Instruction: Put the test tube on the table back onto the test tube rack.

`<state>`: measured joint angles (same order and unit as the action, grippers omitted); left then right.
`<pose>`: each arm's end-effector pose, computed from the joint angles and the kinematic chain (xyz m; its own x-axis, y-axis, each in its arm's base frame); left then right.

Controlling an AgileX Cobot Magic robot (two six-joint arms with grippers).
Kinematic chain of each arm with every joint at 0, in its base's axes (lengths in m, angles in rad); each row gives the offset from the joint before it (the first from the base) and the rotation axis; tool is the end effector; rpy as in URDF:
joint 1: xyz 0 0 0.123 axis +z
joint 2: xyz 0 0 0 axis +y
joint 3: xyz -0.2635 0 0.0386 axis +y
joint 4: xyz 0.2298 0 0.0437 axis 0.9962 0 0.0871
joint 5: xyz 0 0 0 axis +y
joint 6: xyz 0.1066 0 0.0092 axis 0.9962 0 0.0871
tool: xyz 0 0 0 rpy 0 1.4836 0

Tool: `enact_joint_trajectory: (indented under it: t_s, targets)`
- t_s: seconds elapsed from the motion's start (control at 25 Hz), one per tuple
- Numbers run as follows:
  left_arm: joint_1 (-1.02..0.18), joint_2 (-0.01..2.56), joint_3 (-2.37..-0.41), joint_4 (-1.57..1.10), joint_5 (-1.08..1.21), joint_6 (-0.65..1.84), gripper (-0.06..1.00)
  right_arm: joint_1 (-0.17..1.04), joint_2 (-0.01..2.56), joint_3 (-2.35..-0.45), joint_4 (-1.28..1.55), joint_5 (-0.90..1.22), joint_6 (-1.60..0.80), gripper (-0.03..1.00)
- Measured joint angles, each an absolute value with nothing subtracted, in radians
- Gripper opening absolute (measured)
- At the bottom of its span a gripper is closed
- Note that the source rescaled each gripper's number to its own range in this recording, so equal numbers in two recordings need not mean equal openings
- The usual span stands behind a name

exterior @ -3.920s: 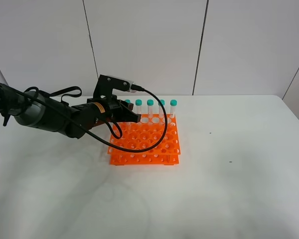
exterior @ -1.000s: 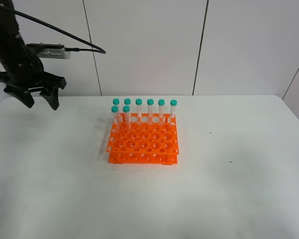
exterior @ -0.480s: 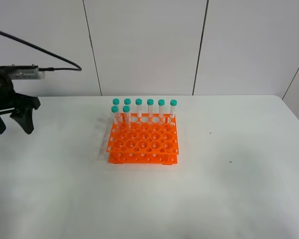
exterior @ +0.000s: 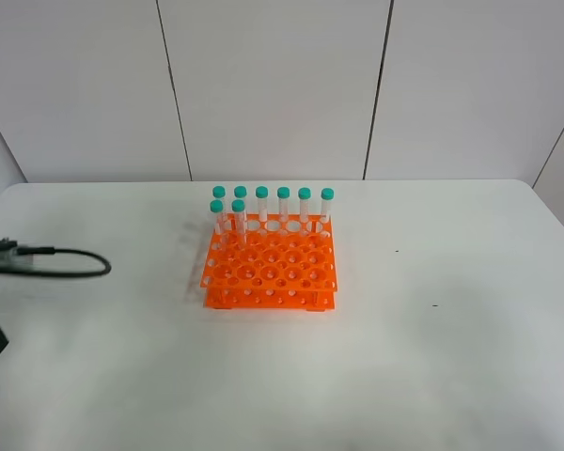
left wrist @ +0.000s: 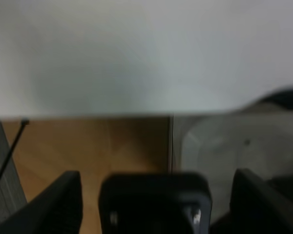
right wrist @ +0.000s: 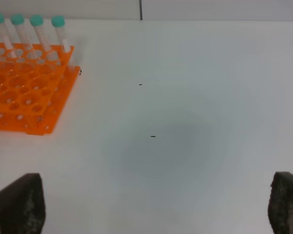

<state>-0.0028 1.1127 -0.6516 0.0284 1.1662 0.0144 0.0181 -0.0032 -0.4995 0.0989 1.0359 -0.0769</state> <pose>0.1465 0.0024 0.2064 -0.9991 0.0284 -0.0302 0.0276 0.9993 0.0269 0.0128 0.0093 0.2639 -0.4267 -0.0340 -0.9038 -0.1060 0.9943 0.0127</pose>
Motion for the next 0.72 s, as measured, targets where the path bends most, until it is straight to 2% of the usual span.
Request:
enact_joint_trajectory:
  t_s: [0.2,0.72]
  targets:
    - [-0.003,0.873,-0.499,-0.007,1.076,0.01,0.92,0.018,-0.003,-0.499,0.099,1.036,-0.077,1.0]
    - [-0.003,0.295,-0.488,-0.024,1.049,0.01,0.92,0.018,-0.003,-0.499,0.099,1.036,-0.077,1.0]
